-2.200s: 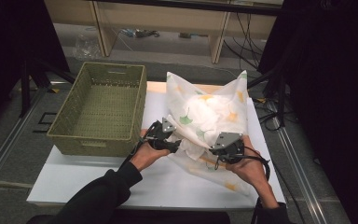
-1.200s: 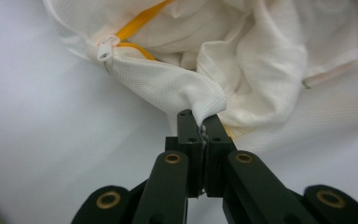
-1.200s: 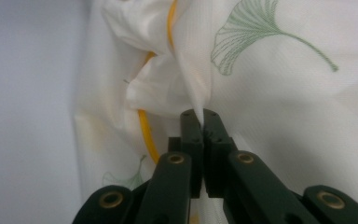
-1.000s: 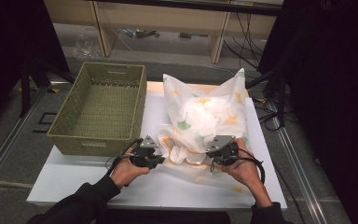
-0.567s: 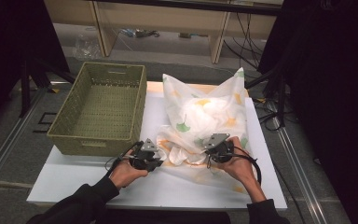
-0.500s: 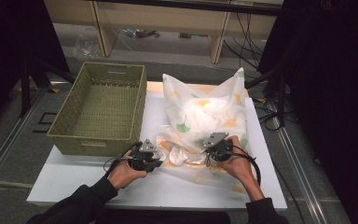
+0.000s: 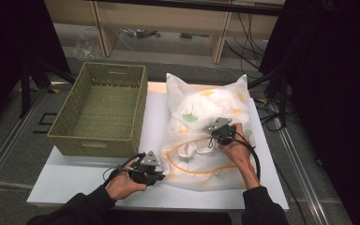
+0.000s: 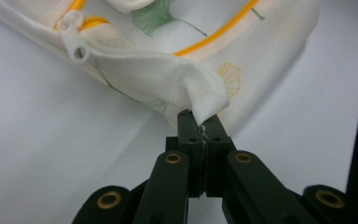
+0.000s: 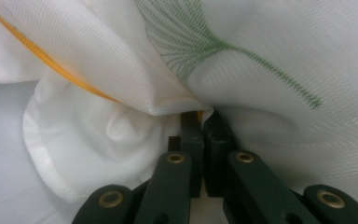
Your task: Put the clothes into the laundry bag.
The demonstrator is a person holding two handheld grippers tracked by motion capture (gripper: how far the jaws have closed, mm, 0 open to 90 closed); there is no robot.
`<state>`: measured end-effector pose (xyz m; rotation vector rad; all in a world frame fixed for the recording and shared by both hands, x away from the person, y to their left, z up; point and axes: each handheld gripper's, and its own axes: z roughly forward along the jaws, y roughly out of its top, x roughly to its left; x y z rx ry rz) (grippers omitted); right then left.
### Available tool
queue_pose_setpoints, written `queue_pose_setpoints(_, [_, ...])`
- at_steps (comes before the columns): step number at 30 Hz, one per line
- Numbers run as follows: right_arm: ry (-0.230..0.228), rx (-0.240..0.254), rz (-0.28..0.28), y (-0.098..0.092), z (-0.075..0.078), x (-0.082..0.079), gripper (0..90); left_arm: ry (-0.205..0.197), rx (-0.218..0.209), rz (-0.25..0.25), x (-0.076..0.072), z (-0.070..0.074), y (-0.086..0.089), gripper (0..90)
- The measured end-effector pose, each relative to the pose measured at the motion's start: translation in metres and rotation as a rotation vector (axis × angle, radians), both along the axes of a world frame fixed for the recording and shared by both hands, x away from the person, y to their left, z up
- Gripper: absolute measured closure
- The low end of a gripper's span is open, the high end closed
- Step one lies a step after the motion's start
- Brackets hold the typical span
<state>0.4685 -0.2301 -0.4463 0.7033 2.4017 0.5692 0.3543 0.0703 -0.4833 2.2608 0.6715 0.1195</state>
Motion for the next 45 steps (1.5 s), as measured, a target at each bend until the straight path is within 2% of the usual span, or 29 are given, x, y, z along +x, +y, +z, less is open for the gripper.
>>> queue_pose_setpoints(1, [-0.002, 0.0, 0.008, 0.0, 0.001, -0.002, 90.0, 0.003, 0.005, -0.008, 0.0, 0.001, 0.001, 88.4])
queue_pose_setpoints(2, [0.001, 0.0, 0.017, 0.0, 0.003, -0.005, 90.0, 0.006, -0.014, 0.004, 0.001, 0.0, 0.0, 88.3])
queue_pose_setpoints(4, [0.004, -0.008, 0.039, 0.001, 0.006, -0.013, 90.0, 0.017, -0.025, 0.02, 0.001, 0.001, 0.002, 86.2])
queue_pose_setpoints(5, [0.012, -0.002, 0.049, 0.001, 0.008, -0.018, 90.0, 0.016, -0.005, 0.026, 0.002, 0.002, 0.004, 79.5])
queue_pose_setpoints(6, [0.011, 0.004, 0.059, 0.0, 0.011, -0.023, 90.0, -0.005, 0.004, 0.064, 0.002, 0.005, 0.006, 69.2])
queue_pose_setpoints(7, [0.002, 0.004, 0.081, -0.001, 0.014, -0.026, 90.0, -0.011, -0.018, 0.088, 0.003, 0.01, 0.009, 64.0])
queue_pose_setpoints(8, [0.01, 0.025, 0.074, -0.002, 0.018, -0.033, 90.0, -0.023, -0.035, 0.099, 0.004, 0.013, 0.011, 59.4])
queue_pose_setpoints(10, [0.001, 0.034, 0.075, -0.004, 0.025, -0.04, 90.0, -0.115, -0.069, 0.172, 0.005, 0.025, 0.015, 47.1])
queue_pose_setpoints(12, [-0.02, 0.04, 0.074, -0.007, 0.033, -0.047, 90.0, -0.097, -0.115, 0.186, 0.008, 0.033, 0.014, 45.0])
queue_pose_setpoints(13, [-0.024, 0.046, 0.075, -0.007, 0.036, -0.049, 90.0, -0.093, -0.124, 0.165, 0.009, 0.036, 0.009, 44.9])
queue_pose_setpoints(15, [-0.034, 0.055, 0.079, -0.008, 0.042, -0.054, 90.0, -0.107, -0.105, 0.137, 0.009, 0.036, -0.003, 45.6])
queue_pose_setpoints(18, [-0.05, 0.057, 0.107, -0.008, 0.048, -0.06, 90.0, -0.084, -0.106, 0.099, 0.01, 0.03, -0.027, 44.8])
queue_pose_setpoints(19, [-0.053, 0.06, 0.109, -0.007, 0.05, -0.062, 90.0, -0.085, -0.082, 0.078, 0.013, 0.029, -0.034, 43.8])
queue_pose_setpoints(20, [-0.055, 0.058, 0.117, -0.007, 0.051, -0.063, 90.0, -0.09, -0.075, 0.082, 0.018, 0.025, -0.044, 41.9])
queue_pose_setpoints(22, [-0.047, 0.067, 0.106, -0.006, 0.052, -0.067, 90.0, -0.06, -0.06, 0.114, 0.029, 0.018, -0.059, 37.8])
queue_pose_setpoints(23, [-0.047, 0.068, 0.107, -0.005, 0.052, -0.068, 90.0, -0.056, -0.053, 0.117, 0.034, 0.016, -0.063, 37.6])
queue_pose_setpoints(25, [-0.046, 0.07, 0.111, -0.004, 0.053, -0.07, 90.0, -0.028, -0.043, 0.165, 0.049, 0.007, -0.075, 37.2])
queue_pose_setpoints(28, [-0.049, 0.061, 0.138, -0.004, 0.053, -0.074, 90.0, -0.062, 0.004, 0.197, 0.065, -0.004, -0.09, 40.1])
queue_pose_setpoints(30, [-0.041, 0.065, 0.123, -0.002, 0.052, -0.076, 90.0, -0.064, -0.003, 0.177, 0.071, -0.008, -0.098, 48.5])
queue_pose_setpoints(31, [-0.045, 0.053, 0.147, -0.003, 0.051, -0.076, 90.0, -0.081, -0.009, 0.172, 0.075, -0.009, -0.103, 54.1])
queue_pose_setpoints(33, [-0.039, 0.052, 0.148, -0.003, 0.049, -0.075, 90.0, -0.095, -0.006, 0.152, 0.081, -0.009, -0.109, 68.3])
queue_pose_setpoints(34, [-0.029, 0.059, 0.13, -0.002, 0.048, -0.076, 90.0, -0.11, -0.021, 0.174, 0.086, -0.009, -0.115, 73.9])
queue_pose_setpoints(35, [-0.028, 0.055, 0.133, -0.002, 0.047, -0.076, 90.0, -0.124, -0.014, 0.168, 0.089, -0.009, -0.118, 80.6])
queue_pose_setpoints(37, [-0.027, 0.046, 0.15, -0.002, 0.045, -0.075, 90.0, -0.141, -0.003, 0.193, 0.101, -0.009, -0.123, 85.5])
queue_pose_setpoints(40, [-0.018, 0.047, 0.144, -0.001, 0.043, -0.074, 90.0, -0.171, 0.005, 0.248, 0.118, -0.006, -0.122, 87.0])
queue_pose_setpoints(42, [-0.017, 0.039, 0.162, 0.0, 0.041, -0.074, 90.0, -0.176, -0.052, 0.321, 0.126, -0.007, -0.125, 86.8])
queue_pose_setpoints(43, [-0.013, 0.039, 0.158, 0.001, 0.04, -0.073, 90.0, -0.138, -0.086, 0.341, 0.127, -0.008, -0.124, 85.0])
queue_pose_setpoints(44, [-0.014, 0.032, 0.162, 0.001, 0.039, -0.072, 90.0, -0.11, -0.075, 0.332, 0.125, -0.009, -0.123, 79.1])
queue_pose_setpoints(45, [-0.009, 0.035, 0.142, 0.002, 0.038, -0.073, 90.0, -0.099, -0.036, 0.292, 0.121, -0.009, -0.123, 70.9])
